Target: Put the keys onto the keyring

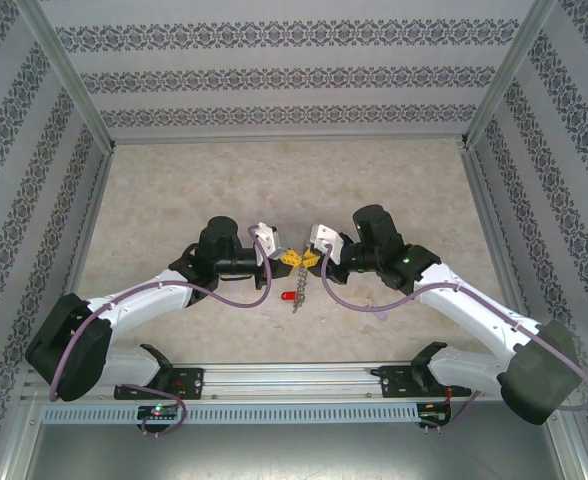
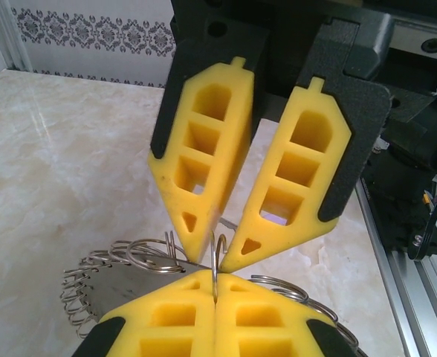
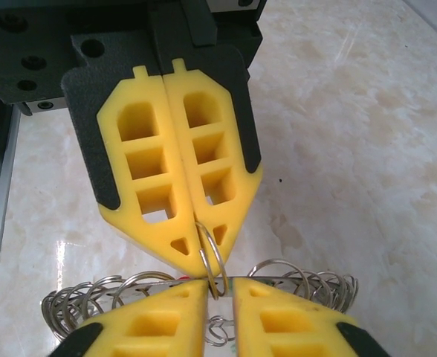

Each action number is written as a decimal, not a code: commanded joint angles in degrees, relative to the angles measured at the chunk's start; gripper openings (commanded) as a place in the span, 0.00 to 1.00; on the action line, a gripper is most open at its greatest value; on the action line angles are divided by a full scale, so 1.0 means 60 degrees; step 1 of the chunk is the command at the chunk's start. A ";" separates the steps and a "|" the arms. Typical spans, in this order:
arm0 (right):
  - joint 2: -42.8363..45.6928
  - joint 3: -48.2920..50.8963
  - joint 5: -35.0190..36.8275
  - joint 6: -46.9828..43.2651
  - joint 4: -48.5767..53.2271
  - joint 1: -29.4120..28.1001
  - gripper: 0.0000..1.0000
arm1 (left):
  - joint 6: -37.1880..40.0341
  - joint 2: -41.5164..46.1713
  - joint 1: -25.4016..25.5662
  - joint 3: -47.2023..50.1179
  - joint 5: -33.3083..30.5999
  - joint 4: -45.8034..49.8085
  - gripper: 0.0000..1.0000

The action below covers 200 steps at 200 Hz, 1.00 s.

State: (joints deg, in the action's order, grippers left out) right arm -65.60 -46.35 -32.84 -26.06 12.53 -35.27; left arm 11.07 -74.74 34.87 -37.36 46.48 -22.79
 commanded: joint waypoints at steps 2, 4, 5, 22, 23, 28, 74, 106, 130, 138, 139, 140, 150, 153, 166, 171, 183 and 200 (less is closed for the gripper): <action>0.0136 0.0085 -0.0573 0.0226 -0.0684 0.0091 0.17 | -0.0014 0.0149 0.0079 -0.0223 0.0387 -0.0422 0.00; 0.0138 0.0091 -0.0587 0.0205 -0.0680 0.0099 0.17 | -0.0014 0.0151 0.0077 -0.0212 0.0395 -0.0414 0.00; 0.0138 0.0099 -0.0589 0.0209 -0.0681 0.0102 0.17 | -0.0014 0.0152 0.0084 -0.0215 0.0389 -0.0410 0.00; 0.0166 0.0107 -0.0589 0.0216 -0.0689 0.0135 0.17 | -0.0015 0.0192 0.0087 -0.0210 0.0353 -0.0381 0.00; 0.0159 0.0107 -0.0597 0.0207 -0.0679 0.0135 0.17 | -0.0007 0.0194 0.0089 -0.0206 0.0346 -0.0379 0.00; 0.0174 0.0108 -0.0653 0.0139 -0.0633 0.0148 0.15 | -0.0003 0.0197 0.0077 -0.0198 0.0337 -0.0374 0.00; 0.0226 0.0108 -0.0903 0.0050 -0.0687 0.0150 0.20 | 0.0073 0.0163 0.0086 -0.0308 0.0282 -0.0161 0.00; 0.0308 0.0165 -0.0943 0.0012 -0.0754 0.0150 0.20 | 0.0089 0.0124 0.0078 -0.0348 0.0243 -0.0136 0.00; 0.0372 0.0210 -0.0979 0.0024 -0.0793 0.0150 0.19 | 0.0088 0.0130 0.0080 -0.0358 0.0224 -0.0095 0.00; 0.0351 0.0218 -0.0925 0.0008 -0.0750 0.0150 0.18 | 0.0067 0.0137 0.0077 -0.0345 0.0228 -0.0126 0.00; 0.0355 0.0214 -0.0919 0.0001 -0.0731 0.0150 0.18 | 0.0063 0.0137 0.0077 -0.0348 0.0225 -0.0127 0.00; 0.0356 0.0212 -0.0916 -0.0003 -0.0722 0.0150 0.18 | 0.0069 0.0130 0.0077 -0.0349 0.0231 -0.0128 0.00; 0.0316 0.0168 -0.0899 -0.0045 -0.0616 0.0157 0.18 | 0.0045 0.0138 0.0080 -0.0342 0.0224 -0.0170 0.00; 0.0301 0.0166 -0.0891 -0.0059 -0.0587 0.0151 0.18 | 0.0045 0.0137 0.0081 -0.0341 0.0222 -0.0172 0.00; 0.0244 0.0173 -0.0883 -0.0116 -0.0512 0.0150 0.18 | 0.0030 0.0150 0.0077 -0.0350 0.0223 -0.0199 0.00; 0.0223 0.0174 -0.0856 -0.0134 -0.0485 0.0150 0.18 | 0.0026 0.0165 0.0081 -0.0350 0.0222 -0.0215 0.00; 0.0182 0.0181 -0.0829 -0.0225 -0.0410 0.0150 0.18 | 0.0013 0.0179 0.0088 -0.0337 0.0223 -0.0239 0.00; 0.0139 0.0195 -0.0744 -0.0348 -0.0305 0.0150 0.19 | -0.0006 0.0184 0.0077 -0.0349 0.0208 -0.0249 0.00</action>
State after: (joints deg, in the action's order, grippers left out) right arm -64.31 -45.58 -36.49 -26.09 9.61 -34.35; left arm 11.09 -74.72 34.87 -37.52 46.48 -22.65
